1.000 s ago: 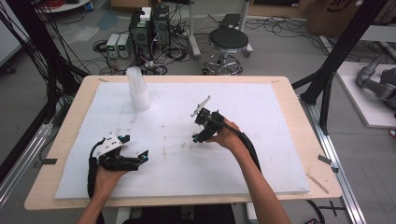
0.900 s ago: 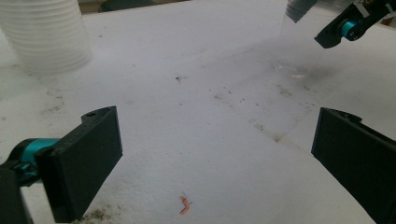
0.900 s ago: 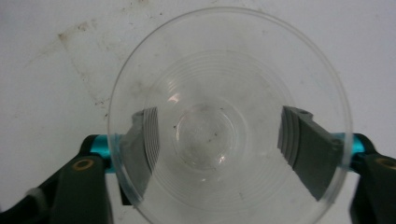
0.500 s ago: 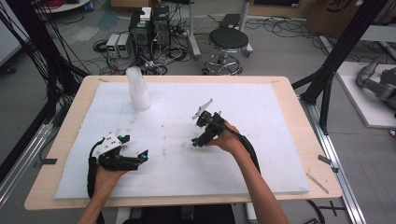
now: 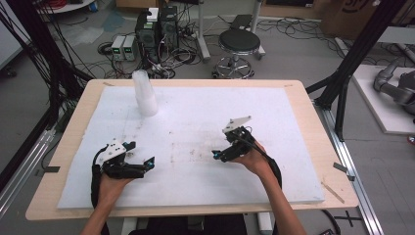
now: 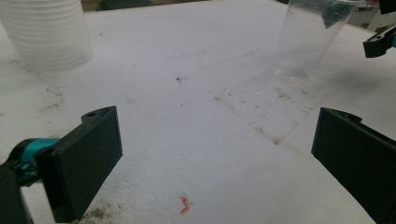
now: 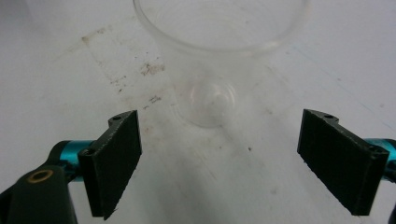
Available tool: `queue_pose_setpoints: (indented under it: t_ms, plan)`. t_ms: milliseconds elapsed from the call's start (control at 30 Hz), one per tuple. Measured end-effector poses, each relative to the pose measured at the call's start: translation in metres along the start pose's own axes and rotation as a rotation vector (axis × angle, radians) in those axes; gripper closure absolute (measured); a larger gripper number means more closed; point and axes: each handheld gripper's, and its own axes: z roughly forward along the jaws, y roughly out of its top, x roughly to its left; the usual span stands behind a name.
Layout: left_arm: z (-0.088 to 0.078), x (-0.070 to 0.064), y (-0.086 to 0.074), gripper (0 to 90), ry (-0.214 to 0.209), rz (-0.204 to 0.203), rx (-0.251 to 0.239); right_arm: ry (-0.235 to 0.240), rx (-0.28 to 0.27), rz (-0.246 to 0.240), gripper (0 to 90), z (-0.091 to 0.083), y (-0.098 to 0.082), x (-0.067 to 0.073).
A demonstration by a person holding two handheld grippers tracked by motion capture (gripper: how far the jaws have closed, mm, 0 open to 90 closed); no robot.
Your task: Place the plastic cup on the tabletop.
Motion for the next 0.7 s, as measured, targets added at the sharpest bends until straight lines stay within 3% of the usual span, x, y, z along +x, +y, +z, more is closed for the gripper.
queue_pose_setpoints:
  t_ms: [133, 433, 700]
  plan:
    - [0.000, -0.001, 0.000, 1.8, 0.005, 0.005, 0.001, -0.017, -0.083, 0.037, 13.4, -0.012, -0.021, -0.002]
    - [-0.001, -0.002, 0.000, 1.8, 0.015, 0.013, -0.008, -0.071, -0.214, 0.112, 13.4, -0.033, -0.062, -0.003]
    - [-0.001, -0.002, -0.001, 1.8, 0.016, 0.014, -0.012, -0.133, -0.258, 0.136, 13.4, -0.045, -0.084, -0.003]
